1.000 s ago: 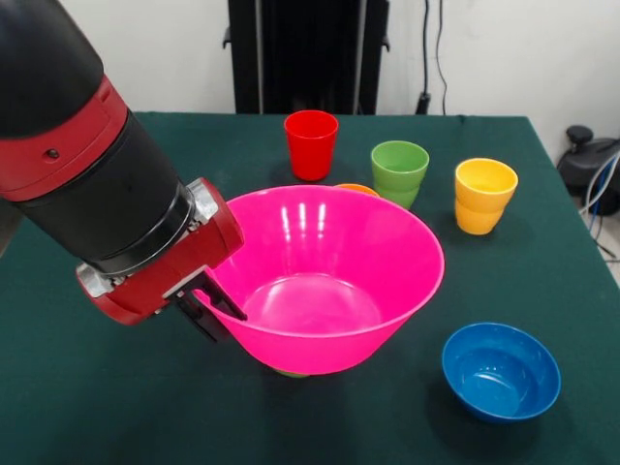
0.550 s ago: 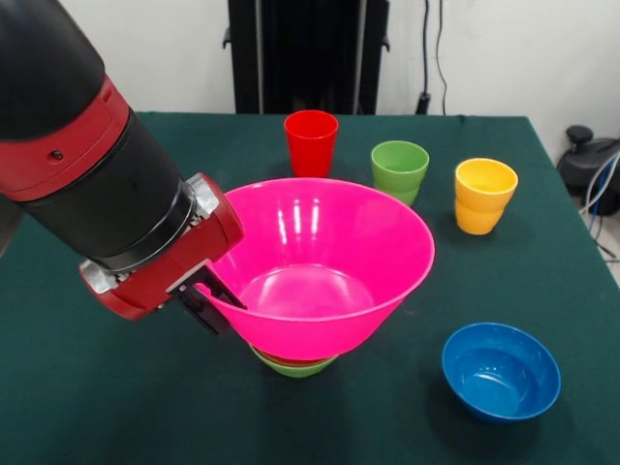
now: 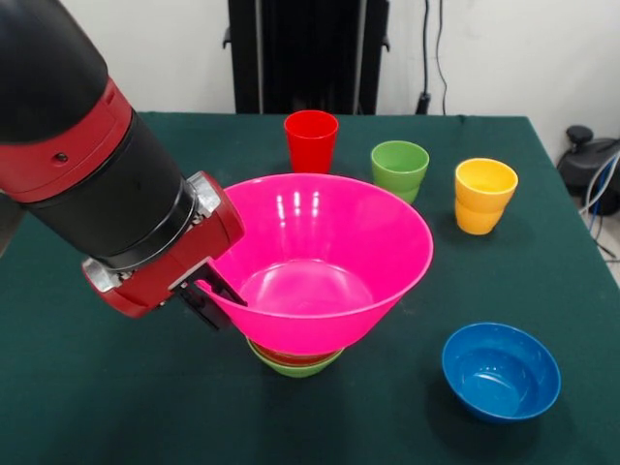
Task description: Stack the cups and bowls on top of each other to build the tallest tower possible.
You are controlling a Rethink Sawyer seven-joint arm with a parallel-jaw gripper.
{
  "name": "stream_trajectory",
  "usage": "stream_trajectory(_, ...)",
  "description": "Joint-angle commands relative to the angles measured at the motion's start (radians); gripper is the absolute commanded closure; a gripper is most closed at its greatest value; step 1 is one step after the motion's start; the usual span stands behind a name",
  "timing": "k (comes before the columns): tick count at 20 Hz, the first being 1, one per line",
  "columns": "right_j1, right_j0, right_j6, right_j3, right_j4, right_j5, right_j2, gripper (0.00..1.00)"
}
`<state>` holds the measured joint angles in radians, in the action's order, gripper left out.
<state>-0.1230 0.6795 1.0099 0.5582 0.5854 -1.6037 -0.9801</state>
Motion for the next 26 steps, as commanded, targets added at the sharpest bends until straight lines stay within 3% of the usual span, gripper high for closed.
stream_trajectory(1, -0.05, -0.039, -0.282, 0.006, 0.046, -0.117, 0.045, 1.0)
stream_trajectory(26, -0.08, -0.047, -0.229, 0.028, 0.04, -0.164, 0.058, 1.0)
